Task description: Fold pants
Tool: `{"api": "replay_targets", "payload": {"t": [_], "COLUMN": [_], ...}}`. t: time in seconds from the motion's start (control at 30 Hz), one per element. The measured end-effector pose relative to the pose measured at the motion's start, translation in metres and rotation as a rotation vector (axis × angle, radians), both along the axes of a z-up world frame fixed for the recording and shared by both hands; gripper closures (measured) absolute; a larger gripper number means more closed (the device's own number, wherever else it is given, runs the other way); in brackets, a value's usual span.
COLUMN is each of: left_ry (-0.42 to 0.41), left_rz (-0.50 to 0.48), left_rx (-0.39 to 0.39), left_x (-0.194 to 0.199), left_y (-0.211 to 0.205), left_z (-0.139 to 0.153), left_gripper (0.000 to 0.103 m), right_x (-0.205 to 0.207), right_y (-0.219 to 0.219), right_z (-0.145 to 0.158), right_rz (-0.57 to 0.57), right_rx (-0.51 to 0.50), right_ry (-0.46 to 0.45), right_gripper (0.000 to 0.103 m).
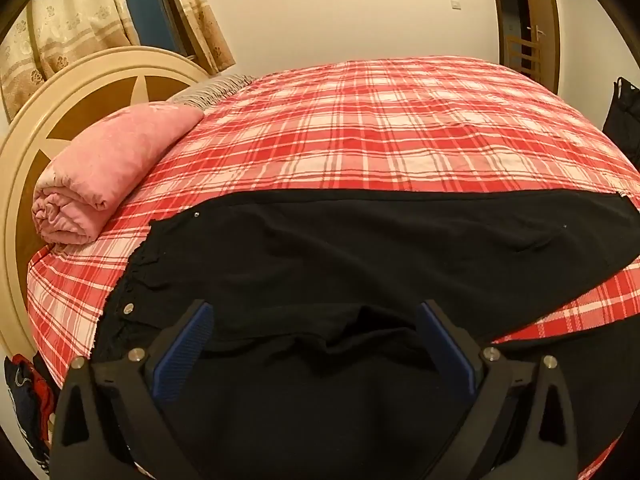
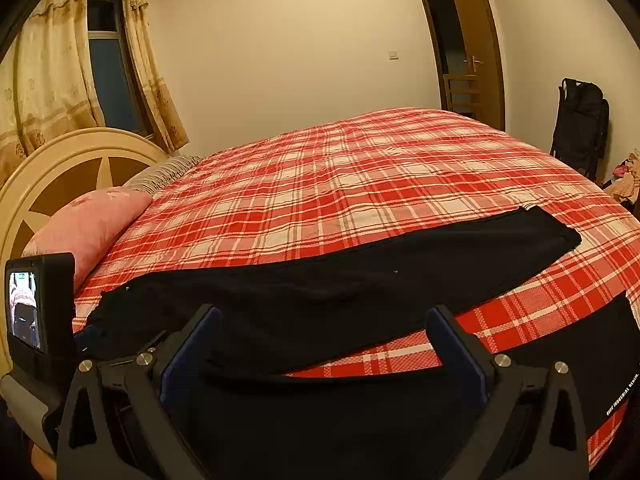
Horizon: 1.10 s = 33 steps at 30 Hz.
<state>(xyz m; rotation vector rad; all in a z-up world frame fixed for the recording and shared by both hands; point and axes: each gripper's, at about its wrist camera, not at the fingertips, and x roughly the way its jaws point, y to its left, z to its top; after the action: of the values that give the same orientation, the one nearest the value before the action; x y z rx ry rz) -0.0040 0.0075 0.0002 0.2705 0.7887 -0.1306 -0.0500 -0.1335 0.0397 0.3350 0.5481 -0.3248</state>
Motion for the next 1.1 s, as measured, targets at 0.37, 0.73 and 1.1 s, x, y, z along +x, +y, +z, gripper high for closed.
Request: {"api": "replay_targets", "payload": {"t": [0.37,0.73,1.1], "left_ry": [0.001,0.002,0.003], "left_rz": [0.0,0.004,0.003], "left_rx": [0.0,0.002,0.0], "left_x": [-0.0005,-0.002,-0.0026], "left_y": [0.0,0.0002,0.0011], "left_z": [0.0005,0.0001,-0.0009], "left_gripper": [0.0,0.0,0.0], "right_x": [-0.0004,-0.0008,0.0004], "right_y": [0.0004,0.0002,0.0009], "right_z": [0.0,0.0,-0.0011], "right_rz": [-0.003,-0.002,0.003], "right_rx": [0.007,0.01,0.017], "right_ry": [0.001,0.004,0.007], "right_gripper": [0.001,0.001,0.001]}}
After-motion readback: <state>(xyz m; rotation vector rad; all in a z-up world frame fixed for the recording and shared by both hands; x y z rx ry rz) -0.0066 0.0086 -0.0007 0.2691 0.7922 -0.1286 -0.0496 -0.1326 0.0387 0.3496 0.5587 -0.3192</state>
